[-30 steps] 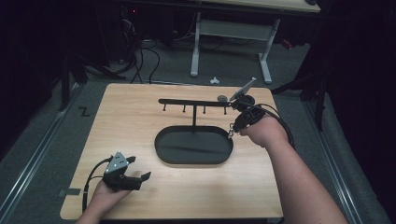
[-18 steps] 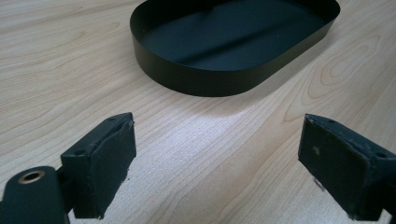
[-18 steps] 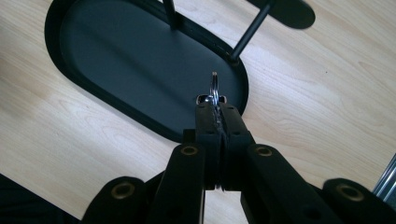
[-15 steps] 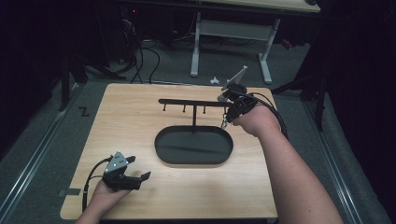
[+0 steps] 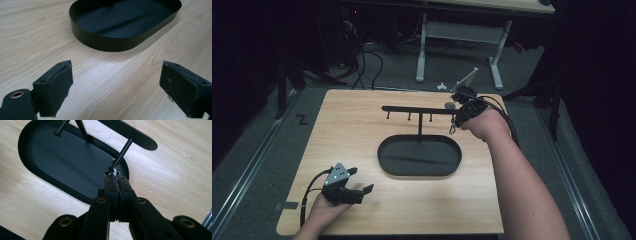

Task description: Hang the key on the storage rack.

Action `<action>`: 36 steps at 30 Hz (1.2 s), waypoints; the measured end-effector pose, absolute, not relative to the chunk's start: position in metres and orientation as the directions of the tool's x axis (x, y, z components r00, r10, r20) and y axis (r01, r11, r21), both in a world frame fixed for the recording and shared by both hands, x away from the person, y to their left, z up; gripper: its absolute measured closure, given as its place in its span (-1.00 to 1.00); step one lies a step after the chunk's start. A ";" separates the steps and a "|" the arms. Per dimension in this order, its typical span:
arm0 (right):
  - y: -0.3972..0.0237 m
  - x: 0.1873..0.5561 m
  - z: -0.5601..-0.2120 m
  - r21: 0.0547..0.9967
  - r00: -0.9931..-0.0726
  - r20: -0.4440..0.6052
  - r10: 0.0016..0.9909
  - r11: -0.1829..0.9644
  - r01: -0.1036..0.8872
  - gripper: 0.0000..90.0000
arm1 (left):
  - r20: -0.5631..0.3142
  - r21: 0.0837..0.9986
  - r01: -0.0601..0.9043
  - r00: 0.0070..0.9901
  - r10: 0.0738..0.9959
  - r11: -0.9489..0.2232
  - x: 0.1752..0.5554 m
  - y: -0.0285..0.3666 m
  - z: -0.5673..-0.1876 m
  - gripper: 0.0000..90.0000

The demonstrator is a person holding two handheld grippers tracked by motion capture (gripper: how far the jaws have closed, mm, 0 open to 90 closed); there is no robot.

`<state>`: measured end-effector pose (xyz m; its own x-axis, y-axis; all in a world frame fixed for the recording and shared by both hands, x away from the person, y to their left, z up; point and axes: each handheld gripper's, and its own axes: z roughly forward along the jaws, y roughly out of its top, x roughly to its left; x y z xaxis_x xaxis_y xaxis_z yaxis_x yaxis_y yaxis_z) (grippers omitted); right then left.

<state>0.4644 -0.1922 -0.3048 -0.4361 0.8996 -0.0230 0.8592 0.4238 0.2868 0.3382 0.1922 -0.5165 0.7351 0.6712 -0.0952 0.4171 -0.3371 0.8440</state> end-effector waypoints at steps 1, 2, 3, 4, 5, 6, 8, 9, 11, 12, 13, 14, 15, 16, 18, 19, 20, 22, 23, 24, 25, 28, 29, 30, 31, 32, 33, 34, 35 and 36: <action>-0.192 0.465 -0.305 0.288 -0.433 -0.024 0.901 0.421 0.860 0.96 | -0.095 0.844 0.417 0.735 0.671 -0.337 0.338 0.192 -0.517 -0.73; -0.192 0.465 -0.305 0.288 -0.433 -0.024 0.901 0.421 0.860 0.96 | -0.095 0.844 0.417 0.735 0.671 -0.337 0.338 0.192 -0.517 -0.73; -0.192 0.465 -0.305 0.289 -0.433 -0.025 0.901 0.422 0.860 0.96 | -0.095 0.844 0.417 0.735 0.671 -0.337 0.338 0.192 -0.517 -0.73; -0.191 0.467 -0.305 0.287 -0.436 -0.033 0.899 0.427 0.858 0.96 | -0.096 0.844 0.417 0.735 0.671 -0.337 0.338 0.192 -0.517 -0.73; -0.191 0.467 -0.305 0.289 -0.431 -0.032 0.902 0.421 0.860 0.96 | -0.097 0.844 0.418 0.735 0.671 -0.335 0.338 0.192 -0.516 -0.73; -0.191 0.468 -0.305 0.291 -0.432 -0.034 0.901 0.422 0.858 0.96 | -0.097 0.845 0.417 0.735 0.671 -0.335 0.338 0.192 -0.516 -0.73; -0.191 0.468 -0.305 0.291 -0.430 -0.034 0.902 0.420 0.859 0.96 | -0.098 0.844 0.418 0.736 0.670 -0.335 0.338 0.192 -0.516 -0.73; -0.192 0.469 -0.306 0.292 -0.432 -0.038 0.901 0.423 0.857 0.96 | -0.098 0.843 0.418 0.736 0.670 -0.337 0.338 0.192 -0.517 -0.73; -0.193 0.470 -0.306 0.299 -0.426 -0.044 0.904 0.419 0.857 0.95 | -0.098 0.844 0.418 0.736 0.670 -0.336 0.338 0.192 -0.517 -0.73; -0.193 0.471 -0.306 0.300 -0.424 -0.043 0.904 0.417 0.858 0.95 | -0.097 0.843 0.418 0.737 0.669 -0.338 0.338 0.192 -0.517 -0.73; -0.194 0.472 -0.307 0.301 -0.422 -0.048 0.905 0.416 0.858 0.95 | -0.097 0.842 0.418 0.738 0.668 -0.340 0.338 0.192 -0.517 -0.73; -0.194 0.472 -0.307 0.304 -0.423 -0.048 0.905 0.416 0.857 0.95 | -0.096 0.841 0.419 0.739 0.667 -0.342 0.338 0.192 -0.517 -0.73; -0.194 0.472 -0.307 0.304 -0.423 -0.048 0.905 0.416 0.857 0.95 | -0.096 0.841 0.419 0.739 0.667 -0.342 0.338 0.192 -0.517 -0.73; -0.194 0.473 -0.307 0.306 -0.417 -0.049 0.907 0.411 0.859 0.95 | -0.096 0.841 0.418 0.740 0.666 -0.344 0.338 0.192 -0.517 -0.73; -0.194 0.474 -0.308 0.309 -0.418 -0.051 0.907 0.412 0.857 0.95 | -0.096 0.841 0.419 0.740 0.666 -0.344 0.338 0.192 -0.517 -0.73; -0.193 0.475 -0.308 0.311 -0.418 -0.055 0.907 0.413 0.856 0.94 | -0.095 0.840 0.419 0.740 0.666 -0.345 0.338 0.192 -0.517 -0.73; -0.193 0.475 -0.308 0.311 -0.418 -0.055 0.907 0.413 0.856 0.94 | -0.095 0.840 0.418 0.740 0.665 -0.346 0.338 0.192 -0.517 -0.73; -0.192 0.476 -0.308 0.312 -0.414 -0.061 0.908 0.412 0.856 0.94 | -0.094 0.839 0.418 0.742 0.664 -0.349 0.338 0.191 -0.517 -0.73; -0.192 0.476 -0.308 0.312 -0.414 -0.061 0.908 0.412 0.856 0.94 | -0.094 0.839 0.418 0.742 0.664 -0.349 0.338 0.191 -0.517 -0.73; -0.192 0.476 -0.308 0.313 -0.420 -0.068 0.905 0.419 0.853 0.90 | -0.094 0.838 0.419 0.742 0.664 -0.349 0.338 0.191 -0.518 -0.73; -0.192 0.476 -0.308 0.316 -0.416 -0.063 0.907 0.413 0.854 0.88 | -0.095 0.836 0.421 0.743 0.663 -0.352 0.338 0.191 -0.517 -0.73; -0.194 0.476 -0.306 0.330 -0.407 -0.066 0.911 0.405 0.853 0.84 | -0.099 0.836 0.423 0.743 0.661 -0.350 0.339 0.191 -0.518 -0.73; -0.194 0.476 -0.306 0.330 -0.407 -0.066 0.911 0.405 0.853 0.84 | -0.099 0.836 0.423 0.743 0.661 -0.350 0.339 0.191 -0.518 -0.73; -0.194 0.476 -0.306 0.328 -0.409 -0.065 0.910 0.406 0.853 0.84 | -0.099 0.835 0.423 0.744 0.660 -0.352 0.339 0.190 -0.518 -0.73; -0.195 0.475 -0.305 0.327 -0.406 -0.069 0.911 0.405 0.854 0.83 | -0.095 0.835 0.421 0.745 0.660 -0.355 0.338 0.190 -0.518 -0.73; -0.195 0.475 -0.305 0.327 -0.406 -0.069 0.911 0.405 0.854 0.83 | -0.094 0.835 0.419 0.746 0.659 -0.356 0.338 0.190 -0.518 -0.73; -0.195 0.475 -0.304 0.330 -0.408 -0.070 0.910 0.407 0.852 0.83 | -0.095 0.835 0.419 0.747 0.658 -0.356 0.338 0.190 -0.518 -0.73; -0.195 0.474 -0.303 0.334 -0.400 -0.070 0.914 0.399 0.854 0.82 | -0.093 0.835 0.419 0.746 0.659 -0.357 0.338 0.189 -0.518 -0.73; -0.196 0.473 -0.303 0.334 -0.400 -0.071 0.914 0.400 0.853 0.82 | -0.092 0.835 0.419 0.746 0.659 -0.358 0.339 0.189 -0.518 -0.73; -0.196 0.473 -0.302 0.336 -0.399 -0.071 0.914 0.398 0.854 0.81 | -0.093 0.834 0.420 0.747 0.659 -0.358 0.338 0.189 -0.518 -0.73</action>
<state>0.4730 -0.1956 -0.3025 -0.3985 0.9144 -0.0711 0.8536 0.3981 0.3360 0.3385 0.1893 -0.5181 0.7466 0.6587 -0.0933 0.4198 -0.3576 0.8342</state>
